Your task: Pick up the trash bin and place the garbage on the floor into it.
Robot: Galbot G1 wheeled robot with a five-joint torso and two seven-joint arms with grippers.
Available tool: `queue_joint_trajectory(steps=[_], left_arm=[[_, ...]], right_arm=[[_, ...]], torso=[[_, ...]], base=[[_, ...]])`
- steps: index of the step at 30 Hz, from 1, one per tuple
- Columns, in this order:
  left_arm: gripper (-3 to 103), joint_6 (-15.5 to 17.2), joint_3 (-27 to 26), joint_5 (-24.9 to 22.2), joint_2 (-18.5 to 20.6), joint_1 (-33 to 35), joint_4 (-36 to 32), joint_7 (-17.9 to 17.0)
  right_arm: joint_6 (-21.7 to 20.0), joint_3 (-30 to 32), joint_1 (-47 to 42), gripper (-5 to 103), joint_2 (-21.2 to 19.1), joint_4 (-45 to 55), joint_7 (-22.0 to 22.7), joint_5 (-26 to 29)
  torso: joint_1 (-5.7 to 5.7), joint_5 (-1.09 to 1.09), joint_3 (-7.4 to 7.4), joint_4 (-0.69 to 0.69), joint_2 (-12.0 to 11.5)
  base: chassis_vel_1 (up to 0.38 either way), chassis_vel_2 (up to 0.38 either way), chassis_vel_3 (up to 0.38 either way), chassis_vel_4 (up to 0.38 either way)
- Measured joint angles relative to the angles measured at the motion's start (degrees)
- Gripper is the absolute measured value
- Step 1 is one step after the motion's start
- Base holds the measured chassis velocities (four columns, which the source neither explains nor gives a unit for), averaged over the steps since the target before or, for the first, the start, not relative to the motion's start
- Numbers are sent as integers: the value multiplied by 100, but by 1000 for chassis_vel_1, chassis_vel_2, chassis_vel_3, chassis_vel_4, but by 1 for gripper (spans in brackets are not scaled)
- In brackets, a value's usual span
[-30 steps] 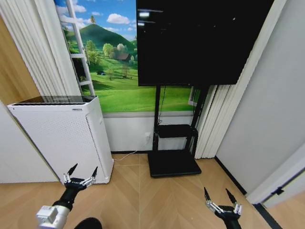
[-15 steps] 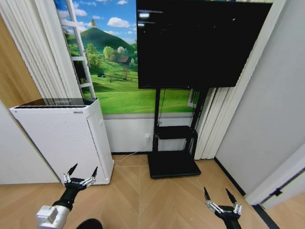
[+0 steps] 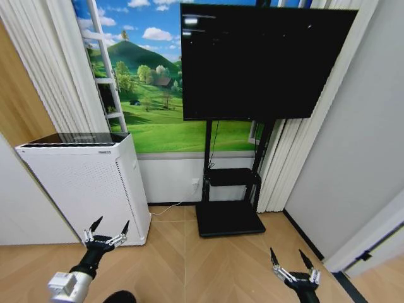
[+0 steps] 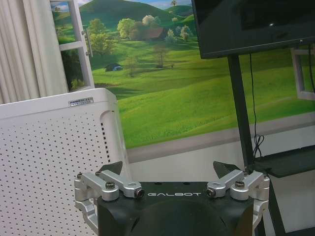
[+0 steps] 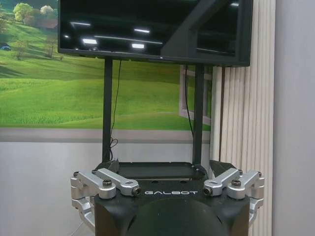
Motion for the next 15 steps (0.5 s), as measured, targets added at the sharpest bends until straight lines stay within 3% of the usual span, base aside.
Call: queue_joint_trajectory(steps=[8, 15], left_arm=[[100, 0, 0, 0, 0, 0, 0, 0], [100, 0, 0, 0, 0, 0, 0, 0]], right_arm=[[0, 0, 0, 100, 0, 0, 0, 0], [0, 0, 1, 100, 0, 0, 0, 0]], torso=[[-4, 0, -9, 1, -18], [-18, -1, -22, 1, -37]], base=[[10, -15, -12, 12], [145, -128, -135, 136]])
